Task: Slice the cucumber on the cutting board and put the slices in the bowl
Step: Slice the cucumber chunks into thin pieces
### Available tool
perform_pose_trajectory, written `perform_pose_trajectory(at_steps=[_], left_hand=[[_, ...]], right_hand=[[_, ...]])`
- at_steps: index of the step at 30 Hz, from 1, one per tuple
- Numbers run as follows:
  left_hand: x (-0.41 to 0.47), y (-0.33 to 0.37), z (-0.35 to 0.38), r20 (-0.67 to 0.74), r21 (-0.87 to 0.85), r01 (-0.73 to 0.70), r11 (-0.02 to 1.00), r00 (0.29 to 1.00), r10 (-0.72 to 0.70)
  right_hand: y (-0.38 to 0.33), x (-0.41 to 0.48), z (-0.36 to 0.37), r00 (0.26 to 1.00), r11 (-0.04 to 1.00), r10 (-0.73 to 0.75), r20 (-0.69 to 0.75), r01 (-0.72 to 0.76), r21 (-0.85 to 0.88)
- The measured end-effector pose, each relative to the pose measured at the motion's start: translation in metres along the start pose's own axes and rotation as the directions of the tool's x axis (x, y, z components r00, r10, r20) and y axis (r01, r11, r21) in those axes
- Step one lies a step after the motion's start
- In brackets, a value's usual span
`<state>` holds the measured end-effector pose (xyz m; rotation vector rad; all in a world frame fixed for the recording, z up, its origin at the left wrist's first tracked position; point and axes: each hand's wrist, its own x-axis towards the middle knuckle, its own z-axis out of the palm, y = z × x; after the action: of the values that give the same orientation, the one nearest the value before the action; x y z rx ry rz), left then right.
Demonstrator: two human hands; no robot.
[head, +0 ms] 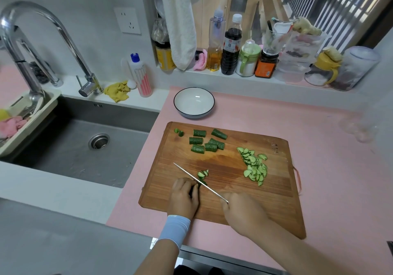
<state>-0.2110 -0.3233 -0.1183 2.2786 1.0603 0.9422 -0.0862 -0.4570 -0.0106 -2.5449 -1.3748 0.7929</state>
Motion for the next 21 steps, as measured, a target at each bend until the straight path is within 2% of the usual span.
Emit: perform_pose_trajectory(at_steps=[8, 21], left_hand=[[0.000, 0.002, -0.001, -0.002, 0.008, 0.010, 1.000, 1.000, -0.010], [0.000, 0.001, -0.002, 0.002, 0.006, 0.001, 1.000, 1.000, -0.001]], right_hand=[[-0.001, -0.003, 0.004, 0.995, 0.998, -0.062, -0.072, 0.059, -0.037], [0.000, -0.015, -0.006, 0.998, 0.998, -0.058, -0.035, 0.057, -0.033]])
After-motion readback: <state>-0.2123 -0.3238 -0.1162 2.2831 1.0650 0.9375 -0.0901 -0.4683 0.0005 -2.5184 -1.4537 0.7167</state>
